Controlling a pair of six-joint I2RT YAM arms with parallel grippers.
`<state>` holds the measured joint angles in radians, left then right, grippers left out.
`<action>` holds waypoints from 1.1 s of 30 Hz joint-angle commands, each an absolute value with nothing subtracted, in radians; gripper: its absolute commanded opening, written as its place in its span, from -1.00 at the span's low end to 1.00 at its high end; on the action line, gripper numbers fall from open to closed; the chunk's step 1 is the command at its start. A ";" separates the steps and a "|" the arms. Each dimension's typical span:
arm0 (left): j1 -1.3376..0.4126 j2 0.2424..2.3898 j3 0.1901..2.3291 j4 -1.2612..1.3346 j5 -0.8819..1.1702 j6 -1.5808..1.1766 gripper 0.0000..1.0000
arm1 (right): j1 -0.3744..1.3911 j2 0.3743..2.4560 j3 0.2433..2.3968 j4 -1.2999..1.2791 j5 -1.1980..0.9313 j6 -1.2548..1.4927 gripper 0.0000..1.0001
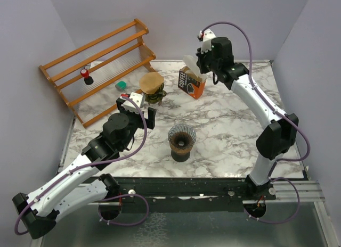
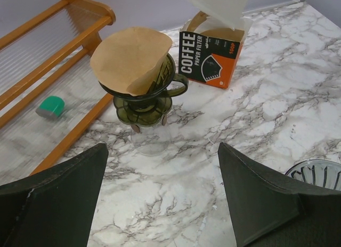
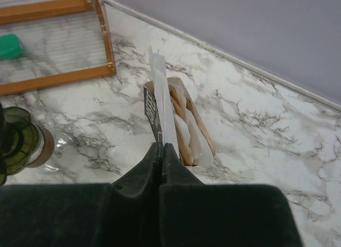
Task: Place the coffee filter in the dripper
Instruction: Pick up the coffee filter from the coffee filter holder.
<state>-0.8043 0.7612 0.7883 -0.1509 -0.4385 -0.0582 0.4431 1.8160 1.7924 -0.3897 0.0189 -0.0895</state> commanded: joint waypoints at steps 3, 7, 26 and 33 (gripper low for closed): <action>-0.797 0.763 0.772 -0.131 -0.434 -0.055 0.71 | 0.437 1.690 1.786 -0.365 -0.086 -0.042 -0.99; -0.797 0.762 0.772 -0.132 -0.433 -0.057 0.71 | 0.437 1.634 1.753 -0.362 -0.101 -0.027 -0.99; -0.797 0.734 0.814 -0.095 -0.148 -0.170 0.97 | 0.437 1.275 1.527 -0.298 -0.531 0.255 -0.99; -0.797 0.707 0.867 -0.137 -0.059 -0.230 0.97 | 0.437 1.191 1.514 -0.358 -0.702 0.292 -0.99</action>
<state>-0.8005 0.7361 0.7986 -0.1234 -0.1577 -0.1768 0.4431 1.2358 1.5360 -0.3386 -0.5476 0.2424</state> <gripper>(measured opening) 0.987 0.014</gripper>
